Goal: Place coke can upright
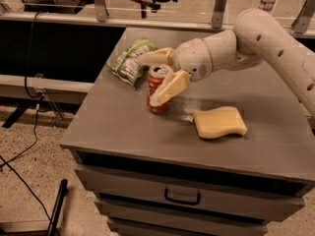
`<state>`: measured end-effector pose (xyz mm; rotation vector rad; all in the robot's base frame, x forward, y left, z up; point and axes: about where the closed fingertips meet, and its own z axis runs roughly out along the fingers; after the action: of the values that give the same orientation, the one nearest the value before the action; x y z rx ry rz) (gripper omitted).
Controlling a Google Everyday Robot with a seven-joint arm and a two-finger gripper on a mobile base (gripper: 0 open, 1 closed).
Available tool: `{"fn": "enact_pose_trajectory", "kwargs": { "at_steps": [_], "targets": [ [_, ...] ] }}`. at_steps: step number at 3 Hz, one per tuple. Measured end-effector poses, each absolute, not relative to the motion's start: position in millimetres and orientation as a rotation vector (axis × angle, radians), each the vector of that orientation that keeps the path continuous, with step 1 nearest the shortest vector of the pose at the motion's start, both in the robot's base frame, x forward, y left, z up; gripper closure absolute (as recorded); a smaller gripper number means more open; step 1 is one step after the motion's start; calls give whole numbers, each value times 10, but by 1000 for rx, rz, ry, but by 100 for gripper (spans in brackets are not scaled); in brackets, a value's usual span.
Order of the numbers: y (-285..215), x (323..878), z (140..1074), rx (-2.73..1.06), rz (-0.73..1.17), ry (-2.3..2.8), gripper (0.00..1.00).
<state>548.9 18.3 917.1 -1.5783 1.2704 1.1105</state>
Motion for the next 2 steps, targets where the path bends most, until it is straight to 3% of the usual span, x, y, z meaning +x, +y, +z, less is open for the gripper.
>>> {"fn": "enact_pose_trajectory", "kwargs": {
  "at_steps": [2],
  "targets": [
    [171,5476,9196,-1594,1089,1278,0]
  ]
}}
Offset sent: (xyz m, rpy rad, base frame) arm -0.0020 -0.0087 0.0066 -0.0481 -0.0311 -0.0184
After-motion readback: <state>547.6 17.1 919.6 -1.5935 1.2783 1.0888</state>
